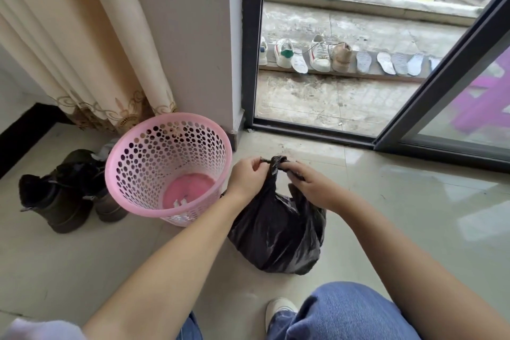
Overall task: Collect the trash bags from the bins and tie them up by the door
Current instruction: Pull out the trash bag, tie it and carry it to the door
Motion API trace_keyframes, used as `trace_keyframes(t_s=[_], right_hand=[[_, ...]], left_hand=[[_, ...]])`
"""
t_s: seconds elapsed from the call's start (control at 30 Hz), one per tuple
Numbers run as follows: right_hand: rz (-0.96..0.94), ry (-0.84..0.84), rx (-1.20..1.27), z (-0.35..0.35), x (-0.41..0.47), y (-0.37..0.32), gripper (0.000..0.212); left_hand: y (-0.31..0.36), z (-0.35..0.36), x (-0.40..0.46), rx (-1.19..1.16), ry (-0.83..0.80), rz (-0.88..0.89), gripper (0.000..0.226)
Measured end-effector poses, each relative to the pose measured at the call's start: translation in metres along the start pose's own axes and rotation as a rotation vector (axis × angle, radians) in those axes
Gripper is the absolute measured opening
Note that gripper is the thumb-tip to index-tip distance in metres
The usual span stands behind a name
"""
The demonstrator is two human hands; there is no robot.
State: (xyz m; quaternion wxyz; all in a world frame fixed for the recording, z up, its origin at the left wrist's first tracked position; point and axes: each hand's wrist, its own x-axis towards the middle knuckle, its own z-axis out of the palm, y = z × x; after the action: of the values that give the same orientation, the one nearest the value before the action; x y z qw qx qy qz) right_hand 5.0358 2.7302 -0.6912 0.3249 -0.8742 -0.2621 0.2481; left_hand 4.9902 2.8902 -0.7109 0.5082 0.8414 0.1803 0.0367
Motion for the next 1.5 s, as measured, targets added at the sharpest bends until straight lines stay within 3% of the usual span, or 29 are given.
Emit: trace_keyframes(t_s=[0.07, 0.13, 0.3, 0.4, 0.63, 0.83, 0.9, 0.97, 1.07, 1.2, 1.23, 1.33, 1.5], right_hand=[[0.041, 0.194, 0.247, -0.009, -0.009, 0.006, 0.024], [0.147, 0.278, 0.211, -0.016, -0.016, 0.024, 0.024], [0.471, 0.209, 0.24, -0.002, -0.016, 0.08, 0.034], [0.584, 0.222, 0.243, 0.004, -0.028, 0.107, 0.033], [0.804, 0.249, 0.251, 0.027, -0.043, 0.151, 0.034], [0.795, 0.341, 0.309, 0.015, -0.034, 0.145, 0.03], [0.746, 0.406, 0.452, 0.0, -0.029, 0.137, 0.03], [0.664, 0.414, 0.649, -0.018, -0.025, 0.12, 0.027], [0.499, 0.293, 0.835, -0.041, -0.017, 0.081, 0.018], [0.234, 0.149, 0.86, -0.052, -0.005, 0.019, 0.013], [0.179, 0.082, 0.831, -0.05, -0.002, 0.006, 0.011], [0.024, -0.154, 0.682, -0.035, 0.003, -0.023, 0.036], [-0.064, -0.255, 0.387, -0.02, 0.002, -0.037, 0.031]], left_hand=[[-0.007, -0.011, 0.004, 0.106, 0.194, -0.006, 0.036], [-0.015, -0.02, 0.005, 0.016, 0.312, -0.037, 0.036], [-0.025, -0.021, -0.001, -0.827, 0.443, -0.502, 0.024], [-0.048, -0.03, -0.005, -1.082, 0.52, -0.67, 0.017], [-0.053, -0.047, -0.031, -1.25, 0.652, -0.67, 0.024], [-0.054, -0.062, -0.024, -1.323, 0.632, -0.648, 0.026], [-0.052, -0.069, -0.023, -1.241, 0.484, -0.593, 0.029], [-0.042, -0.072, -0.023, -1.0, 0.245, -0.504, 0.032], [-0.019, -0.07, -0.023, -0.524, -0.062, -0.295, 0.025], [0.026, -0.064, -0.02, 0.063, -0.377, 0.01, 0.014], [0.036, -0.06, -0.02, 0.189, -0.406, 0.107, 0.016], [0.055, -0.048, -0.019, 0.366, -0.379, 0.343, 0.017], [0.043, -0.04, -0.008, 0.314, -0.176, 0.38, 0.015]])
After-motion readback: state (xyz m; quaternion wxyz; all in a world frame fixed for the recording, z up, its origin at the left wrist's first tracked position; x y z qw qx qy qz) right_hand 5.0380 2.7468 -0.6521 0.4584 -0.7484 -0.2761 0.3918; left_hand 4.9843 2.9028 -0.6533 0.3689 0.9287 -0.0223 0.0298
